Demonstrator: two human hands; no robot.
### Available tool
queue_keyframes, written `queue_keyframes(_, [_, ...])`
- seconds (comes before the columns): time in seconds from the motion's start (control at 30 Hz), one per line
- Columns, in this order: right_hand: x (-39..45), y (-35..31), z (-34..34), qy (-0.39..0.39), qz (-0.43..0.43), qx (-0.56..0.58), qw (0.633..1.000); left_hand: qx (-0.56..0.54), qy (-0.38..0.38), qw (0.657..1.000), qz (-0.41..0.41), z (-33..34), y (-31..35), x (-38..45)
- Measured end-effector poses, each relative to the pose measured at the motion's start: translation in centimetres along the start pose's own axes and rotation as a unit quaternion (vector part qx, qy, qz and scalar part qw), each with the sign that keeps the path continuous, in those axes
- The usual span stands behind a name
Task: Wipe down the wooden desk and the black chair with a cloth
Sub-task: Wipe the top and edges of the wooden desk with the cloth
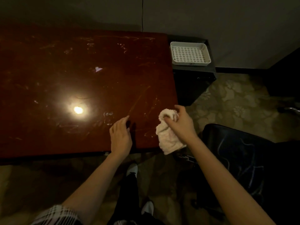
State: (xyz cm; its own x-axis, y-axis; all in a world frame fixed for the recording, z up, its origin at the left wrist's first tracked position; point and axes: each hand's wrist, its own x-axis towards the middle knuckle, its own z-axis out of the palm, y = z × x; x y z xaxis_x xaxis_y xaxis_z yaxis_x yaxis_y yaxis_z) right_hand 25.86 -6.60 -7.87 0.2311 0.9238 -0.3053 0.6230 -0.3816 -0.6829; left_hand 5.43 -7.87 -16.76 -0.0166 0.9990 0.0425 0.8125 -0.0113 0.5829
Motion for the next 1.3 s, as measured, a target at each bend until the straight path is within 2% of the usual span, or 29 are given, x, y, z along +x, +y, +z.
queue_keyframes(0.1, [-1.0, 1.5, 3.0, 0.009, -0.035, -0.163, 0.986, 0.010, 0.044, 0.999, 0.029, 0.6, -0.2, -0.2])
queue_keyframes(0.2, [-3.2, 2.7, 6.2, 0.037, -0.089, -0.308, 0.947, 0.002, 0.078, 0.996, 0.040, 0.7, -0.3, -0.2])
queue_keyframes(0.3, [-3.4, 4.2, 7.8, 0.077, -0.122, -0.375, 0.916, 0.002, 0.085, 0.995, 0.048, 0.8, -0.5, -0.2])
queue_keyframes(0.47, [-1.0, 6.2, 7.9, 0.120, -0.191, -0.367, 0.902, 0.012, 0.101, 0.993, 0.068, 1.4, -0.9, -0.1])
queue_keyframes(0.73, [0.4, 6.1, 7.9, 0.145, -0.221, -0.340, 0.902, 0.024, 0.101, 0.992, 0.070, 1.8, -1.1, 0.0])
queue_keyframes(0.97, [6.7, 2.8, 6.9, 0.180, -0.127, -0.306, 0.926, 0.029, 0.096, 0.993, 0.063, 1.8, -1.0, 0.1])
queue_keyframes(1.1, [1.9, 3.5, 8.7, 0.158, -0.121, -0.258, 0.946, 0.045, 0.070, 0.995, 0.053, 1.9, -1.2, 0.1])
queue_keyframes(1.2, [-3.6, 4.9, 10.2, 0.109, -0.208, -0.257, 0.938, 0.054, 0.059, 0.996, 0.048, 1.8, -1.3, 0.2])
queue_keyframes(1.27, [-2.4, 5.4, 8.5, 0.063, -0.246, -0.263, 0.931, 0.048, 0.063, 0.995, 0.056, 1.8, -1.4, 0.2])
queue_keyframes(1.3, [-0.9, 5.5, 7.4, 0.043, -0.236, -0.258, 0.936, 0.048, 0.064, 0.995, 0.058, 1.8, -1.5, 0.2])
